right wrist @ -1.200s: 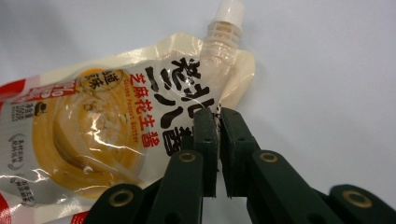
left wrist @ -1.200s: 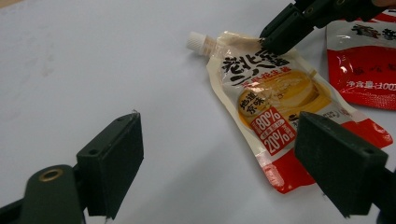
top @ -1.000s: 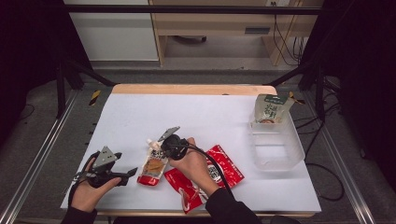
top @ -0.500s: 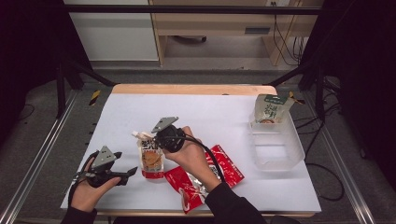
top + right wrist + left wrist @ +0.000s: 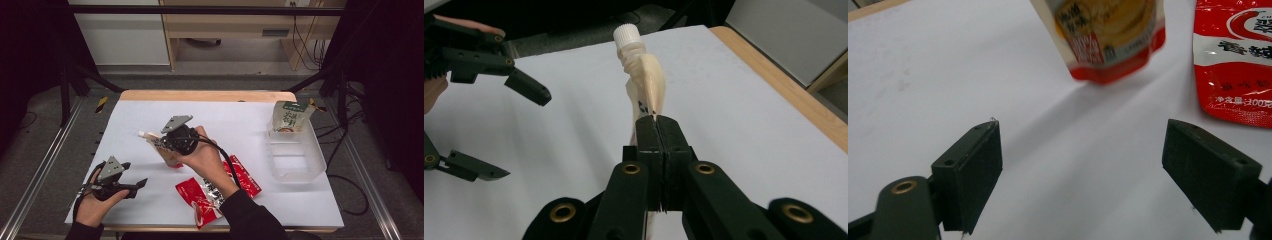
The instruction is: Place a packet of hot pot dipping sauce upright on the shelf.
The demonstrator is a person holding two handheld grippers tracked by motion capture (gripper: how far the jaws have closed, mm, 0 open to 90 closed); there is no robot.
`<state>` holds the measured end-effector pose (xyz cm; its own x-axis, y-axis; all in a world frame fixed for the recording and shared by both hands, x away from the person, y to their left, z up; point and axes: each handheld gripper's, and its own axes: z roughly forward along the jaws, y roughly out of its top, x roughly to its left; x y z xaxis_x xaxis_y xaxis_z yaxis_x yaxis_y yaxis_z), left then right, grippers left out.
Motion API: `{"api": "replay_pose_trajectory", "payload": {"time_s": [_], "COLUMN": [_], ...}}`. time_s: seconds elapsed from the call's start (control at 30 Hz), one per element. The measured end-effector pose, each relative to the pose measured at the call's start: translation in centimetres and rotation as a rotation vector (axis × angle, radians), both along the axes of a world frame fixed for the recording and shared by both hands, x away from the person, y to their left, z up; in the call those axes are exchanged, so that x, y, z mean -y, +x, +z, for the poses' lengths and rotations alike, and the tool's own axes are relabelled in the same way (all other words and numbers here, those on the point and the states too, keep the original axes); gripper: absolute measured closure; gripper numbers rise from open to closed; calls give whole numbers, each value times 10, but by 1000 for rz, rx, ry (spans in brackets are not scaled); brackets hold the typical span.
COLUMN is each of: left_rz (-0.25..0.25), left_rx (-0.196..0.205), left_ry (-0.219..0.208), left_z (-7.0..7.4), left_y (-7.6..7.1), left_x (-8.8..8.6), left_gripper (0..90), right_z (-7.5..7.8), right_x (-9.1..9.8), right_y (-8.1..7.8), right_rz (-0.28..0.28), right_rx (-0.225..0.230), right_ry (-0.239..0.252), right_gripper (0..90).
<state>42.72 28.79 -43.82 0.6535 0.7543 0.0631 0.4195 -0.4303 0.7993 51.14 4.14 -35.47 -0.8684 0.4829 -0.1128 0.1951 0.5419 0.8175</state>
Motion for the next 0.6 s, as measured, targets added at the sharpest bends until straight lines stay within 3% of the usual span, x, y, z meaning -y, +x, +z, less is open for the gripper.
{"api": "replay_pose_trajectory", "payload": {"time_s": [0.27,0.43,0.6], "left_rz": [-12,-16,-32], "left_rx": [-1,-2,5], "left_ry": [6,3,13], "left_z": [0,-1,0], "left_y": [0,0,-1], "left_x": [2,4,8], "left_gripper": [165,165,165], "right_z": [12,14,13], "right_x": [31,57,71], "right_y": [-1,-17,-26], "right_rz": [-32,-31,-32], "right_rx": [15,26,46], "right_ry": [41,51,49], "right_gripper": [900,900,900]}}
